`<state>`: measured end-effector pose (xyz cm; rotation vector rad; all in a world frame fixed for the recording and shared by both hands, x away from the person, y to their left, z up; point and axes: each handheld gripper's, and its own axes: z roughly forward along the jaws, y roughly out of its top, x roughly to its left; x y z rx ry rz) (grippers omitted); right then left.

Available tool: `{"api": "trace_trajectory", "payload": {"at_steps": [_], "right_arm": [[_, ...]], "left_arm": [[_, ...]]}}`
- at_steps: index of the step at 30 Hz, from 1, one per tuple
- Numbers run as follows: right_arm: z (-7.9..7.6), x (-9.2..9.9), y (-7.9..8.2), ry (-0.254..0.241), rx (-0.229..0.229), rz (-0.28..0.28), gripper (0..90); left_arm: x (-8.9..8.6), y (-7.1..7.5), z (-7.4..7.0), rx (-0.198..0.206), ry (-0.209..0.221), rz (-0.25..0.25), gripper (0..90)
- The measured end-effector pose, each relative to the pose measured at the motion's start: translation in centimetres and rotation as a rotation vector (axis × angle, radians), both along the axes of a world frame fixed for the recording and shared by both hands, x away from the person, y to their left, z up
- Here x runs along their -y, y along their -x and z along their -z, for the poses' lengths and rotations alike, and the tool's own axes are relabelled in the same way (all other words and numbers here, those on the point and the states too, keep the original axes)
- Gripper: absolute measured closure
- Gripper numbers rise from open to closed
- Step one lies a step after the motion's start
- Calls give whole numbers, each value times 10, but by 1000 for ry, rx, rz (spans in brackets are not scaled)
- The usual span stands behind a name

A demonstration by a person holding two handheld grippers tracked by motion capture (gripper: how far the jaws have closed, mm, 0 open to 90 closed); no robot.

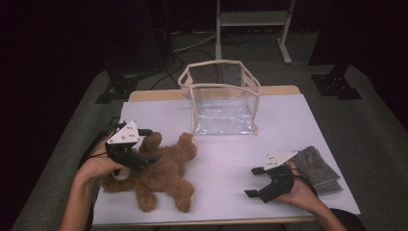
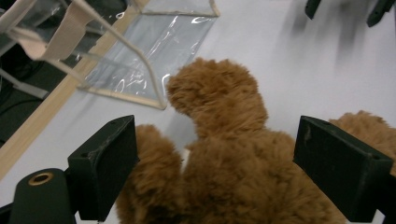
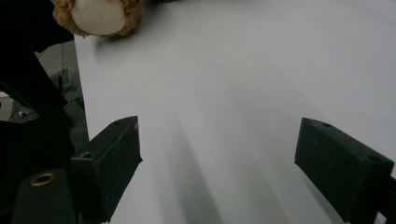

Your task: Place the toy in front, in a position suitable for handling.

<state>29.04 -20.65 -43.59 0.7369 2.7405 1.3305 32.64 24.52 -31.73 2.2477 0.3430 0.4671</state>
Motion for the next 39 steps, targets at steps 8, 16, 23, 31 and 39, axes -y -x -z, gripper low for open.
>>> {"api": "trace_trajectory", "payload": {"at_steps": [8, 16, 23, 31, 39], "right_arm": [[2, -10, 3, 5, -5, -29, 131], [-7, -30, 6, -8, 10, -90, 119], [-15, -66, 7, -31, 3, -180, 119], [-22, -127, 11, -34, 0, -300, 121], [-12, -170, 11, 14, 11, -319, 114]], "left_arm": [[-5, -19, 6, -36, 8, -52, 164], [-6, -34, 15, -83, -32, -75, 225], [-7, -38, 22, -110, -48, -100, 276], [-8, -35, 25, -103, -63, -100, 559], [-10, -31, 24, -95, -58, -81, 672]]}}
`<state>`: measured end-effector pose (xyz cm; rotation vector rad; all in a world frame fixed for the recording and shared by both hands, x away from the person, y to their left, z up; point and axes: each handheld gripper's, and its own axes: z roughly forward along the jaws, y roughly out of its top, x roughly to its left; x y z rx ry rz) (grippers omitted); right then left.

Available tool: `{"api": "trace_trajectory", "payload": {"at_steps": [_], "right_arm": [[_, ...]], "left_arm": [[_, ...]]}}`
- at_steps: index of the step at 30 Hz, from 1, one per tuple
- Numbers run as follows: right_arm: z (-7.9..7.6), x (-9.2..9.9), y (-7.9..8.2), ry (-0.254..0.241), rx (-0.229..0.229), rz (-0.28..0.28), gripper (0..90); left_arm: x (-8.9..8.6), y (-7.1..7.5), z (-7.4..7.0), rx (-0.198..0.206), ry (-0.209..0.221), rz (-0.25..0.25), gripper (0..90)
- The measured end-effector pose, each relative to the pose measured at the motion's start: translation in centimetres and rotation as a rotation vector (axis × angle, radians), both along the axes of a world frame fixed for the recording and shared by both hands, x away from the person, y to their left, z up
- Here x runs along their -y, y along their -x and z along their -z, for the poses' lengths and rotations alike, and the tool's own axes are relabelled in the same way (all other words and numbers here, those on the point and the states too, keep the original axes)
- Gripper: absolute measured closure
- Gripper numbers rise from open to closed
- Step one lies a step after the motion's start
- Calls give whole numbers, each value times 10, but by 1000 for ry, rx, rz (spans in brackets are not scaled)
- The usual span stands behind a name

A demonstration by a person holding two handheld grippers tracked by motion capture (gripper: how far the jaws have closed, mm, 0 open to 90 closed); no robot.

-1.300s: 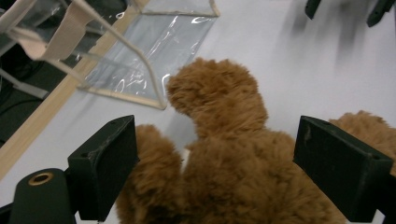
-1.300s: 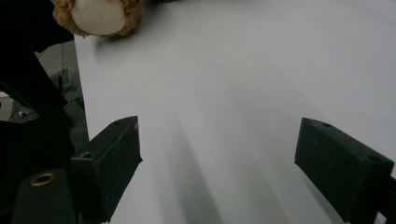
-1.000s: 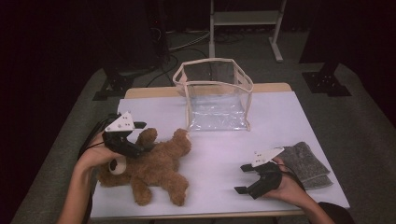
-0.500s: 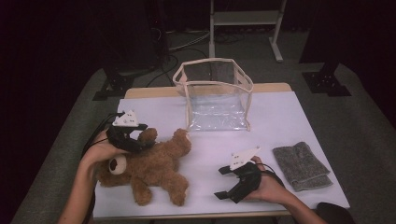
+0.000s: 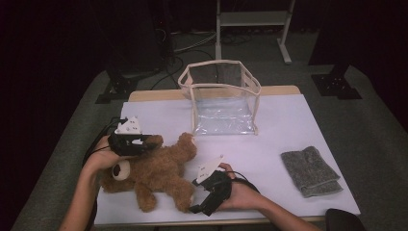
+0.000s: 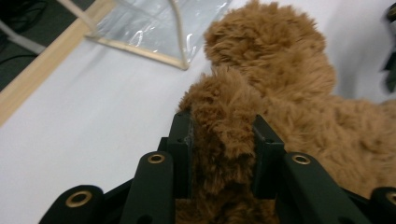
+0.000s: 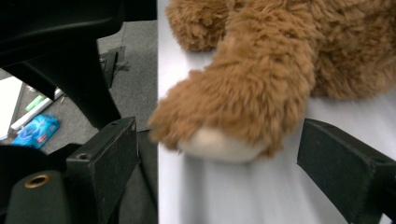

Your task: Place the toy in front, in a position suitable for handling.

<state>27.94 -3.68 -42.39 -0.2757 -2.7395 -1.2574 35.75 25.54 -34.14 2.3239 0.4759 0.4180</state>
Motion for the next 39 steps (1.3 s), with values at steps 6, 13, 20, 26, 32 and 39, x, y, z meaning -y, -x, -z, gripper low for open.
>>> {"api": "trace_trajectory", "payload": {"at_steps": [6, 13, 20, 26, 32, 39], "right_arm": [[10, -19, -2, 27, -8, -3, 125], [20, -26, -8, 51, -42, 3, 425], [11, -20, -11, 29, -50, -10, 566], [2, -16, -14, 21, -59, -37, 603], [-10, -8, -14, 7, -45, -38, 617], [-34, 10, -11, -22, -22, -34, 621]], "left_arm": [[-2, 1, 1, -7, 23, 2, 687], [-7, 3, -2, -2, 54, 14, 709], [-9, 5, -7, 6, 73, -11, 722], [-6, 9, -13, 21, 64, -13, 736], [-5, 12, -21, 39, 70, -6, 738], [6, 16, -37, 62, 89, 11, 738]]}}
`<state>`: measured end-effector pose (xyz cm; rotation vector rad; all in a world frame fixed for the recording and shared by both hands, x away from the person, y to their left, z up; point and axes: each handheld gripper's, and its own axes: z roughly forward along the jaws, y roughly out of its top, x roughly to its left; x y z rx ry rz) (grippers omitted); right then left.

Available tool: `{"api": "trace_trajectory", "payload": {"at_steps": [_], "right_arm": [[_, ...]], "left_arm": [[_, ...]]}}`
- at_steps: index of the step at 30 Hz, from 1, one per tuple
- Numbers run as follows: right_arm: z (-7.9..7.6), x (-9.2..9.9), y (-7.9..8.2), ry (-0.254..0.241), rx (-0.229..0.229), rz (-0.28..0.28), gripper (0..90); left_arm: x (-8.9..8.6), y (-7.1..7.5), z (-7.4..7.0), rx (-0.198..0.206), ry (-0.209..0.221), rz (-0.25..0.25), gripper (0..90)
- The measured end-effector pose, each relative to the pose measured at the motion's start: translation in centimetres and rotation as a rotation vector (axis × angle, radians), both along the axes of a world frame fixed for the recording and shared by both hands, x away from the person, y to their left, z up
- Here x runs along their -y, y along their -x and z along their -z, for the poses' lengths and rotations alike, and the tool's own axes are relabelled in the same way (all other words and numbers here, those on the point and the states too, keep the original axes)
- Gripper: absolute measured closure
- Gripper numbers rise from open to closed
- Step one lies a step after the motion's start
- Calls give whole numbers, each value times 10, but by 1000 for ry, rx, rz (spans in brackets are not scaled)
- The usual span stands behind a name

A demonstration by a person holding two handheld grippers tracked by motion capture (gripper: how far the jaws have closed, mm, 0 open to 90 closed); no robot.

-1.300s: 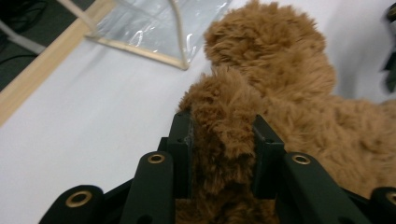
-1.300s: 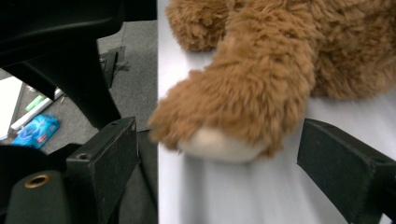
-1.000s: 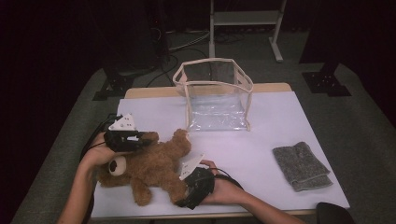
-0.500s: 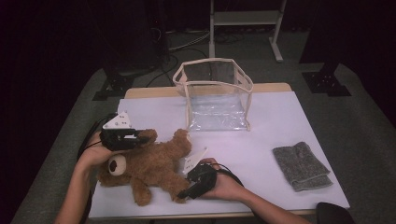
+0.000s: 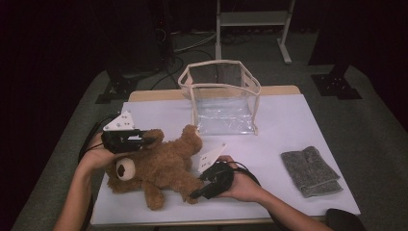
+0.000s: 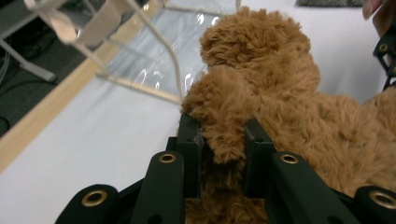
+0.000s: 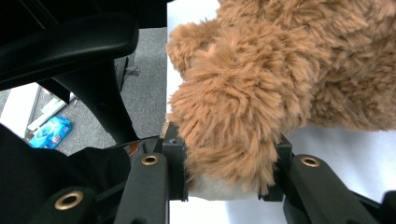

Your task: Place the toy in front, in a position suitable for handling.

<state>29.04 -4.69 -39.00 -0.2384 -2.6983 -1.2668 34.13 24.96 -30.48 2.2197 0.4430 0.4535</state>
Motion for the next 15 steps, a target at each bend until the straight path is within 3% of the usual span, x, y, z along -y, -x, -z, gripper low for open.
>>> {"api": "trace_trajectory", "payload": {"at_steps": [3, 5, 11, 14, 15], "right_arm": [[-16, 20, 5, -18, 16, 10, 621], [-19, 26, 6, -21, 15, 11, 620], [-38, 69, 14, -35, 35, 46, 620], [-44, 97, 18, -35, 42, 78, 620], [-45, 115, 21, -37, 37, 106, 619]], "left_arm": [[11, 1, -9, 17, 4, 22, 738], [23, 2, -16, 32, -3, 48, 738], [60, 1, -34, 65, 0, 123, 737], [81, -1, -39, 75, 1, 162, 737], [91, -3, -39, 74, 8, 175, 737]]}}
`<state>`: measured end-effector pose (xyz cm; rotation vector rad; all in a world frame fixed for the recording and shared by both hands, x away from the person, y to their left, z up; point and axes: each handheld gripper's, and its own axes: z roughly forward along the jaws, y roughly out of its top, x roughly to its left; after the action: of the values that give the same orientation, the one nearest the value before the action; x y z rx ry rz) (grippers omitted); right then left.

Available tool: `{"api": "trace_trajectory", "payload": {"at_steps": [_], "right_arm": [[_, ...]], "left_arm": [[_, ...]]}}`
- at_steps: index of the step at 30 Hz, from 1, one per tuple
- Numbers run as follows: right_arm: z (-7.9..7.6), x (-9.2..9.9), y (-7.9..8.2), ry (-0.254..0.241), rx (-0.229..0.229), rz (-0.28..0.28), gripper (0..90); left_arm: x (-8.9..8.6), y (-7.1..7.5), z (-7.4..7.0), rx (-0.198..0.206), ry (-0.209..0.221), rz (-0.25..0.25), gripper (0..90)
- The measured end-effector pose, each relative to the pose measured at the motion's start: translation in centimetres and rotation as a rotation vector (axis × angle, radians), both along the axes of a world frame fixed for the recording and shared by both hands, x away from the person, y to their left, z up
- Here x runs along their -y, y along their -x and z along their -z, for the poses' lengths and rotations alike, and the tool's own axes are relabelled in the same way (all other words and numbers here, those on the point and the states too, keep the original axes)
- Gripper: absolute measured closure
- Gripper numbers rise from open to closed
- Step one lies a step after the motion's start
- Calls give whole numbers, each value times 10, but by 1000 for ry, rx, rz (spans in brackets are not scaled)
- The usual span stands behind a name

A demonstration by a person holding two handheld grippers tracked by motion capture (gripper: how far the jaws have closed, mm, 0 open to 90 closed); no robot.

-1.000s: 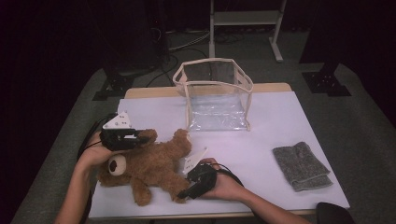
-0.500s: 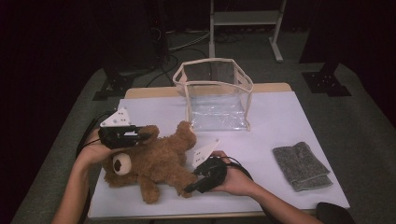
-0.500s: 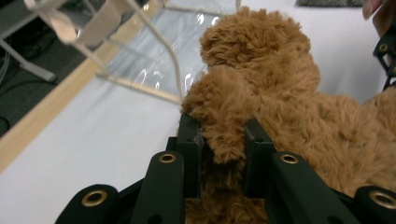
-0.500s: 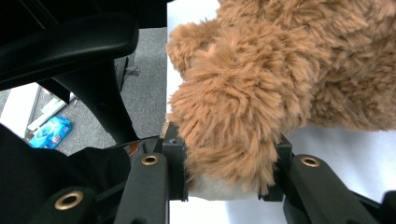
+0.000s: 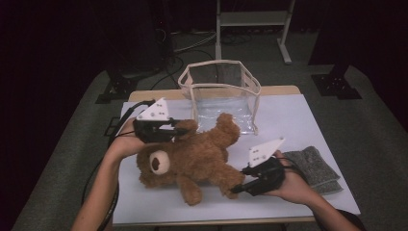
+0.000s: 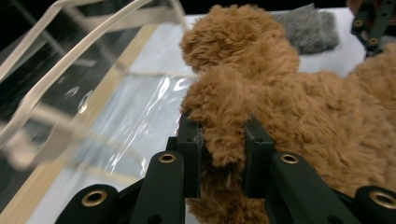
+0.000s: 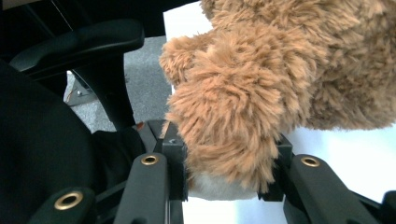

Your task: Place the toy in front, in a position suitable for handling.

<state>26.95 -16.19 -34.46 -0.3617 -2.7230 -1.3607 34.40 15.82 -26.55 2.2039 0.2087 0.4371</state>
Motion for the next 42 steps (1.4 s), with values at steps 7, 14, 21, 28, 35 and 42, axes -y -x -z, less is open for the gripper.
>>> {"api": "trace_trajectory", "payload": {"at_steps": [7, 14, 21, 28, 35, 42], "right_arm": [[7, 51, 7, -14, -35, 73, 618], [22, 96, 15, 10, -75, 153, 616], [49, 110, 10, 54, -134, 186, 606], [74, 118, 3, 38, -207, 189, 411], [60, 126, 10, 24, -156, 201, 304], [29, 129, 0, -42, -63, 231, 322]], "left_arm": [[65, -11, 8, -8, -26, 106, 736], [115, -23, 26, -50, -63, 183, 734], [136, -33, 54, -99, -104, 199, 724], [135, -38, 64, -124, -86, 211, 636], [119, -31, 56, -102, -48, 212, 472], [81, -18, 65, -105, -38, 205, 381]]}}
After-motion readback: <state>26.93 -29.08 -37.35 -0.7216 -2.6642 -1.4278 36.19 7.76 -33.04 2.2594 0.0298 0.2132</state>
